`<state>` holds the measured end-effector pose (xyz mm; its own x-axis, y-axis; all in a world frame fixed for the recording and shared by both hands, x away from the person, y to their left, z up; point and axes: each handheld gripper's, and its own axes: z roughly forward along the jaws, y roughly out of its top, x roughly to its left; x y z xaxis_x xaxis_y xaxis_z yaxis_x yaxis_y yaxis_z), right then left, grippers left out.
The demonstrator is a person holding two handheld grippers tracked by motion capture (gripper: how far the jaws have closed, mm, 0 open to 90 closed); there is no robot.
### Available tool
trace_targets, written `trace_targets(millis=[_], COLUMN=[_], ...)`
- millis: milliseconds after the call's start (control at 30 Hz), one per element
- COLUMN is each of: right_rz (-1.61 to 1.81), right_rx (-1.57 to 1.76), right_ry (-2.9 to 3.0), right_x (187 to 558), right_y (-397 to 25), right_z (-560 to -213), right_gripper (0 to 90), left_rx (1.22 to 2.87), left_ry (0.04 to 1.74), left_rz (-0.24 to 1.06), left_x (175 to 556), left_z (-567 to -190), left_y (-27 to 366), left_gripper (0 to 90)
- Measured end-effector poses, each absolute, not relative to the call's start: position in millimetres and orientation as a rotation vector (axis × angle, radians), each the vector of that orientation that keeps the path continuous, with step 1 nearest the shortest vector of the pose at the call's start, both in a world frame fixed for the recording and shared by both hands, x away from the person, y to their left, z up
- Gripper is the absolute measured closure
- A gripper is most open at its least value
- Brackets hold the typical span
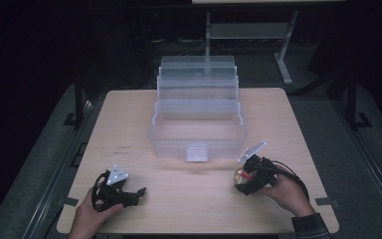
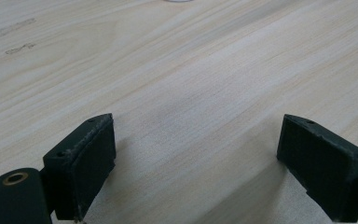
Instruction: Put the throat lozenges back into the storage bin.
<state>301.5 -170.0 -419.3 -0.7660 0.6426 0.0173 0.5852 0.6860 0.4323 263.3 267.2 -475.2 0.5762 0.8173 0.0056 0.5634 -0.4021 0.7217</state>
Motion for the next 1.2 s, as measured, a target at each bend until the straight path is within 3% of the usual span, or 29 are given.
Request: trace_targets(millis=[1200], right_rz=[0.615], right_rx=[1.134], right_ry=[2.685], right_x=[307], right_y=[-220], right_z=[-413], right_gripper=[19.7], left_rx=[2.121], left_ry=[1.096], left_rz=[0.474], left_x=[263], left_z=[-475], left_y=[267], left_gripper=[10.6])
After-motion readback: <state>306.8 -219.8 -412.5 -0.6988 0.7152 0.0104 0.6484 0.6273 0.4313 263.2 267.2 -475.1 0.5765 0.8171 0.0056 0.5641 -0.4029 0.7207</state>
